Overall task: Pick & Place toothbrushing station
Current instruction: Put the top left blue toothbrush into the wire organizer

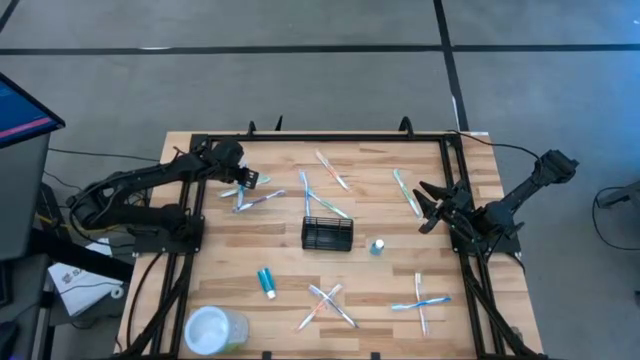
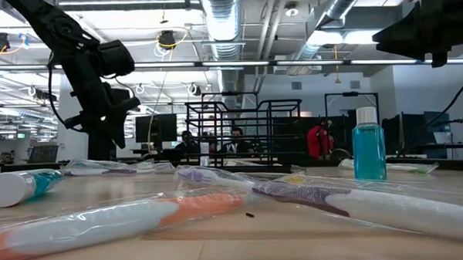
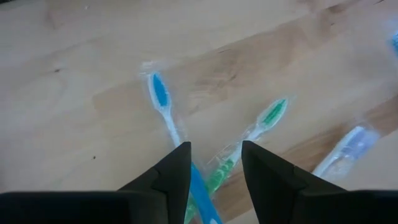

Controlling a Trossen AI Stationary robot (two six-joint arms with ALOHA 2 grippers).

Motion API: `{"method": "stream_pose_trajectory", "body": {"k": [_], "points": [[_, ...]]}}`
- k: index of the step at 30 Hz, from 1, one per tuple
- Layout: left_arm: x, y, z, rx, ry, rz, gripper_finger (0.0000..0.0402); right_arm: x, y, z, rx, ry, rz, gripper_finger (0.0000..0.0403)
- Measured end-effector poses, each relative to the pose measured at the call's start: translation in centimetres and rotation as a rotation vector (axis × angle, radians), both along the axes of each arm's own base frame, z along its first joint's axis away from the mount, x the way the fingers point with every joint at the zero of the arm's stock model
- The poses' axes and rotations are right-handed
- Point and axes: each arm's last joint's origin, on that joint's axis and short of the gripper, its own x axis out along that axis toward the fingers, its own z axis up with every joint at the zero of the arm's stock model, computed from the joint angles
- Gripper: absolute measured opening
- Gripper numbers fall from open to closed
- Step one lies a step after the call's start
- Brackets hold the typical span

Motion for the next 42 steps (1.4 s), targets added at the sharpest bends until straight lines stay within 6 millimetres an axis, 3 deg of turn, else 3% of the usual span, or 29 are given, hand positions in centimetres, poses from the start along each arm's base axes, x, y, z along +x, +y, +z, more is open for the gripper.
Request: {"method": "stream_pose_trajectory", "body": {"k": [7,29,33,39,42], "points": [[0.3,0.3,-1.7,-0.065,0.068,0.002,0.0133,0.0,0.0,0.0,0.000,0.000,0.000,0.0145],[0.6,0.7,-3.1,-0.076,0.145,0.029,0.0127,0.0,0.0,0.0,0.000,0.000,0.000,0.0145],[0.5,0.7,-2.6,-0.058,0.114,0.049,0.0097,0.0,0.0,0.0,0.000,0.000,-0.001,0.0145],[0.5,0.7,-2.5,-0.047,0.121,0.051,0.0012,0.0,0.0,0.0,0.000,0.000,-0.001,0.0145],[0.5,0.7,-2.5,-0.048,0.122,0.052,0.0006,0.0,0.0,0.0,0.000,0.000,0.000,0.0145]]}}
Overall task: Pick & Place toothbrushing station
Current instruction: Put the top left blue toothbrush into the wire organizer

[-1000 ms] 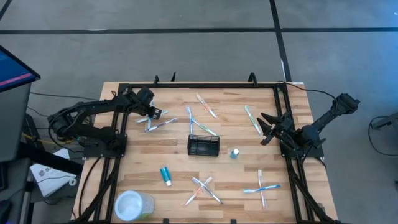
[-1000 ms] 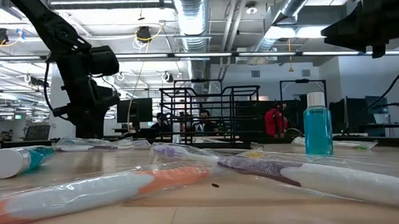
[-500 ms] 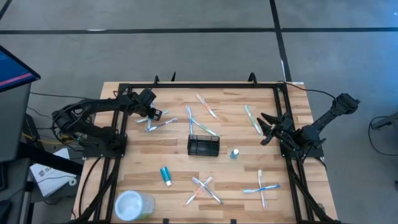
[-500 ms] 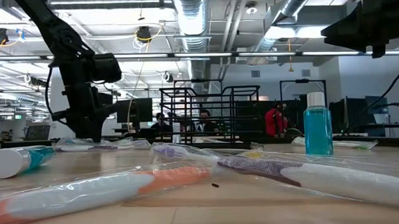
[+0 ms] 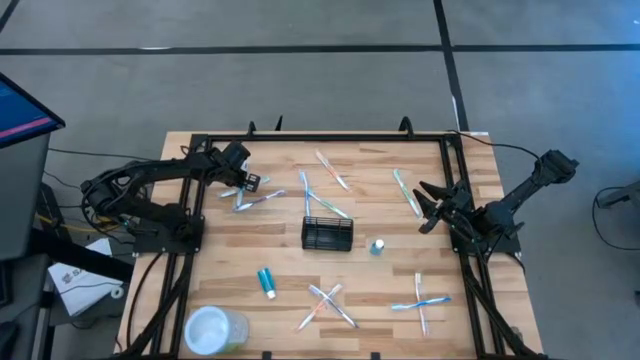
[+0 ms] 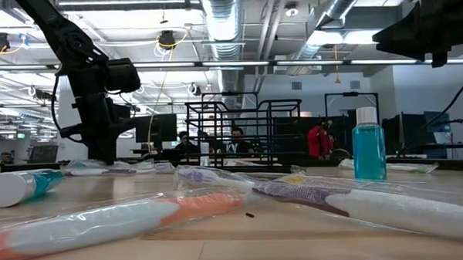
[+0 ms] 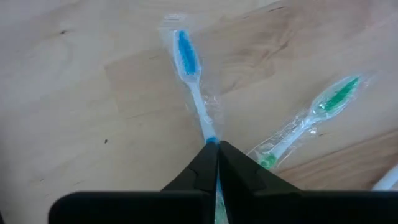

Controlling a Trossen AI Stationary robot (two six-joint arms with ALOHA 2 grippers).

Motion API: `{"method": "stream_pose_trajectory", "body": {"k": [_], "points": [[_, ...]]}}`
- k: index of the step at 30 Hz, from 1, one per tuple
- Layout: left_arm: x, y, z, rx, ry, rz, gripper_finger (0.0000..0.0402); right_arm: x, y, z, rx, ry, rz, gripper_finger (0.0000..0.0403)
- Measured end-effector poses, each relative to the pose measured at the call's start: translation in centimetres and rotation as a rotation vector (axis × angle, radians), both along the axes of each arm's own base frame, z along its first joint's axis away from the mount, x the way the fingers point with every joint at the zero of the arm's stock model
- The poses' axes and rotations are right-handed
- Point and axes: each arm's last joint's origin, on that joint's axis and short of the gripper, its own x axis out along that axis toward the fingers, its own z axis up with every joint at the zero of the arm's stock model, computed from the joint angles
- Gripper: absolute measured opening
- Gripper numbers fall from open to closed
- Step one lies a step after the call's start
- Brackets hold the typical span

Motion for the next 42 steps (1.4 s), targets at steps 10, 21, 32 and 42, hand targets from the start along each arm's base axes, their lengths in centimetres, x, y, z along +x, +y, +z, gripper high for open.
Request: {"method": "stream_pose_trajectory", "body": {"k": [10,21,32,42], "points": [[0.0,-0.2,0.5,0.016,-0.020,-0.010,0.0000,0.0,0.0,0.0,0.000,0.000,0.000,0.0145],[-0.2,-2.9,6.3,0.212,-0.312,-0.151,0.0000,0.1,0.2,0.1,-0.004,-0.036,0.076,0.0145],[2.6,-6.7,10.5,0.467,-0.699,-0.418,0.0000,1.3,-0.3,1.0,-0.002,-0.115,0.227,0.0118],[6.5,-10.1,11.5,0.568,-0.905,-0.643,0.0000,3.2,-1.7,0.5,0.053,-0.169,0.352,0.0108]]}}
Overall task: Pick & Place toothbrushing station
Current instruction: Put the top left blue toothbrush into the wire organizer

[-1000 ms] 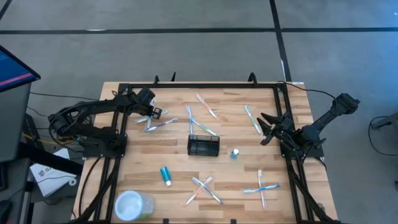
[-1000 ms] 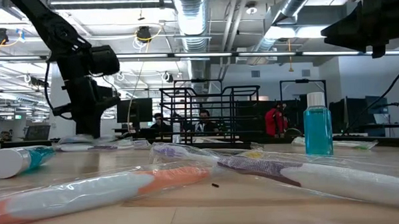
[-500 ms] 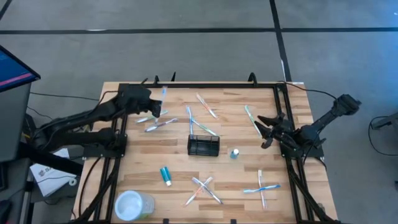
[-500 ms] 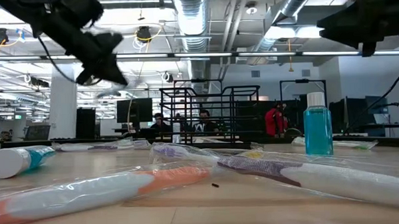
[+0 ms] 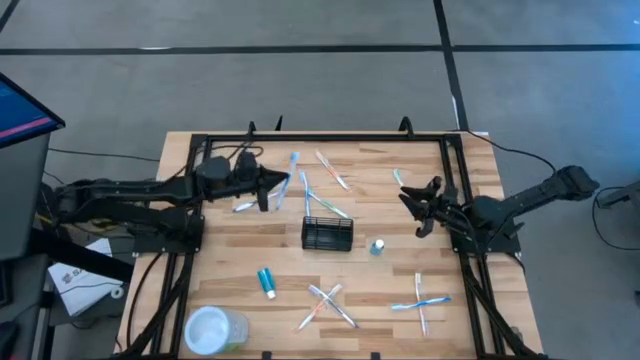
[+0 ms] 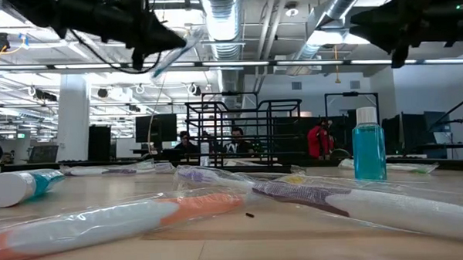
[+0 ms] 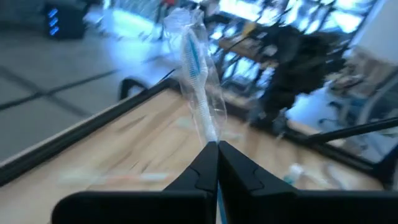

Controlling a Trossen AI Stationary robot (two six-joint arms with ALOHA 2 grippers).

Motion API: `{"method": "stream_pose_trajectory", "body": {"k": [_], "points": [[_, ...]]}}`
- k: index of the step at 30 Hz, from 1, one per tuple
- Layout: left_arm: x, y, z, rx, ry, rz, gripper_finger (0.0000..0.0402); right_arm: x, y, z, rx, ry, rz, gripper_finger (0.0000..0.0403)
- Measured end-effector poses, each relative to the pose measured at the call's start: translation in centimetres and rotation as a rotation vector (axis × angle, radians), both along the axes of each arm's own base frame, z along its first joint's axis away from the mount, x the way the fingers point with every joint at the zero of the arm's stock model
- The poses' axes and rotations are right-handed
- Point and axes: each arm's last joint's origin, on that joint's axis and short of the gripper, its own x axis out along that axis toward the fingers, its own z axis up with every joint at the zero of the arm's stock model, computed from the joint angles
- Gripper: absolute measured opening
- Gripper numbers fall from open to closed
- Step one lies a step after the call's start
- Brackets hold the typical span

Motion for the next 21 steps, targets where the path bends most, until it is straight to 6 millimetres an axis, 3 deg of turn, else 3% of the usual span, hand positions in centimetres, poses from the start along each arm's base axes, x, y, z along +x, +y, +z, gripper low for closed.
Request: {"method": "stream_pose_trajectory", "body": {"k": [3,10,21], "points": [[1.3,-0.7,-0.3,0.029,-0.036,-0.045,0.0000,0.8,-0.3,0.0,0.017,0.006,0.040,0.0109],[3.7,-1.9,-1.6,0.042,-0.098,-0.105,0.0000,4.0,-0.3,2.1,-0.024,0.047,0.122,0.0109],[5.2,-4.0,-2.5,0.139,-0.141,-0.187,0.0000,10.3,-0.7,3.0,-0.069,0.126,0.210,0.0109]]}}
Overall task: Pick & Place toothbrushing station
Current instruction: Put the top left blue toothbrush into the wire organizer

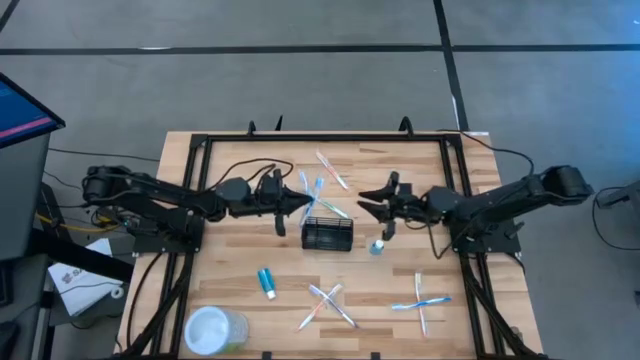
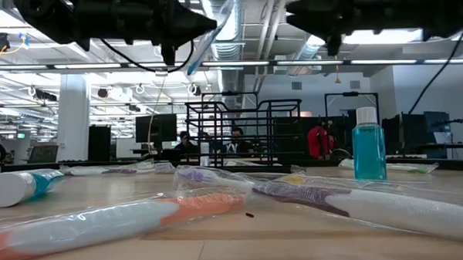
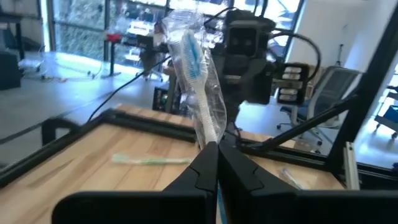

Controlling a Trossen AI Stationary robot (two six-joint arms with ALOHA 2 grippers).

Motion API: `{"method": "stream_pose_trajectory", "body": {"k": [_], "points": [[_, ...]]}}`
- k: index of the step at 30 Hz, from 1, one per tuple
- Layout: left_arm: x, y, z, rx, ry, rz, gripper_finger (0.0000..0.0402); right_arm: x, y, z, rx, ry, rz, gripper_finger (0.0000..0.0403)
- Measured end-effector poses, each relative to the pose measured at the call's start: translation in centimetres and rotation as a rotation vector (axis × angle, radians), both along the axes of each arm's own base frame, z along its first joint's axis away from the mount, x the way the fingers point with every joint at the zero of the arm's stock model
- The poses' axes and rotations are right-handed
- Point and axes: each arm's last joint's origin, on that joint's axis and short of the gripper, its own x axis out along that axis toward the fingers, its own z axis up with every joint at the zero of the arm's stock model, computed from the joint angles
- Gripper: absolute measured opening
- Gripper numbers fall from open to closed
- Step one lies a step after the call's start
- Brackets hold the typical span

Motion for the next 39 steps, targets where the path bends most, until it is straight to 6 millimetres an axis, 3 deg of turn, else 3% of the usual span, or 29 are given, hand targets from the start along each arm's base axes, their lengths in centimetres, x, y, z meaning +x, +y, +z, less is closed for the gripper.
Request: {"method": "stream_pose_trajectory", "body": {"k": [13,22,32,39], "points": [[0.0,-1.1,0.2,0.038,-0.019,-0.033,0.0000,6.3,-0.5,0.4,0.007,0.029,0.145,0.0109],[0.0,-1.3,0.2,0.060,-0.018,-0.040,0.0000,7.0,-1.3,0.9,0.001,-0.009,0.187,0.0117],[0.0,-1.3,0.3,0.099,-0.016,-0.043,0.0000,7.2,-1.4,0.9,0.001,-0.033,0.168,0.0189],[0.0,-1.5,0.3,0.105,-0.018,-0.047,0.0000,7.6,-1.4,1.6,-0.007,-0.043,0.156,0.0185]]}}
